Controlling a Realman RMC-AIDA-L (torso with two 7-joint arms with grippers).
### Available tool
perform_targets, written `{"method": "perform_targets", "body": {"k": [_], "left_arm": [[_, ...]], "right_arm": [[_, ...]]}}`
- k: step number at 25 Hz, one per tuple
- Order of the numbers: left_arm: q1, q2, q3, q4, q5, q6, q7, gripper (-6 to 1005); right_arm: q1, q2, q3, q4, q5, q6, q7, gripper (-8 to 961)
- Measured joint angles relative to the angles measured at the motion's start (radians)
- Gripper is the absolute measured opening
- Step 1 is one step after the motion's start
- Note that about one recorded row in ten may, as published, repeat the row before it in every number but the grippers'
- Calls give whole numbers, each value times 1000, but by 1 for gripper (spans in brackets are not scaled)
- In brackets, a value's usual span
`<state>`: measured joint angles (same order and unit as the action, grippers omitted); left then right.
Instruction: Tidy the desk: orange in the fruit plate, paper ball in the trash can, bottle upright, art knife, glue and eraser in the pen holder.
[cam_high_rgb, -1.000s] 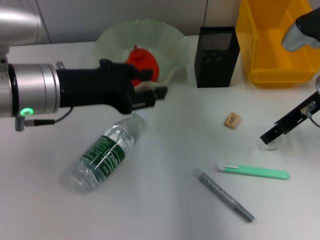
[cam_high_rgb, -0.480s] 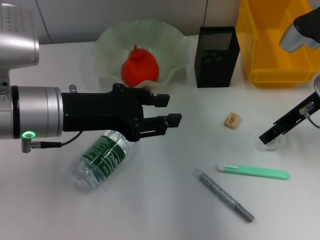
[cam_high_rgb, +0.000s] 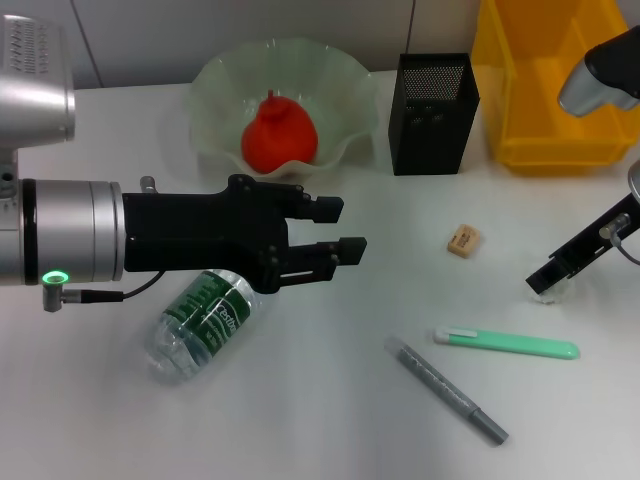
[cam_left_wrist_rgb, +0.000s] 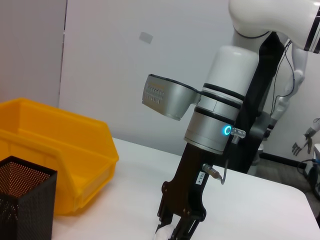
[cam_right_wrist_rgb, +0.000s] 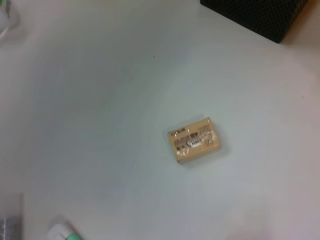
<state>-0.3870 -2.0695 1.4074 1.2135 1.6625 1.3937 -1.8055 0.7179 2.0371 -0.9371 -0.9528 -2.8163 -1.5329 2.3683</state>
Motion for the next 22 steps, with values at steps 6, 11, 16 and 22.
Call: {"method": "perform_targets", "body": {"k": [6,11,16,22], "left_arm": [[4,0,-1,-1,-1,-5,0,497],[6,0,-1,-2,-1,-10,-1,498],[12,0,-3,-2,-1,-12,-1,499],[23,2,-14,-2,-1,-14,-6,496]], "right_arm": [[0,0,0,6,0,11,0,361],[-6,8,9,-36,7,3,0,320],[-27,30,5,-121,28,-17,0,314],[-56,37,11,-282,89,-86,11,307]]}}
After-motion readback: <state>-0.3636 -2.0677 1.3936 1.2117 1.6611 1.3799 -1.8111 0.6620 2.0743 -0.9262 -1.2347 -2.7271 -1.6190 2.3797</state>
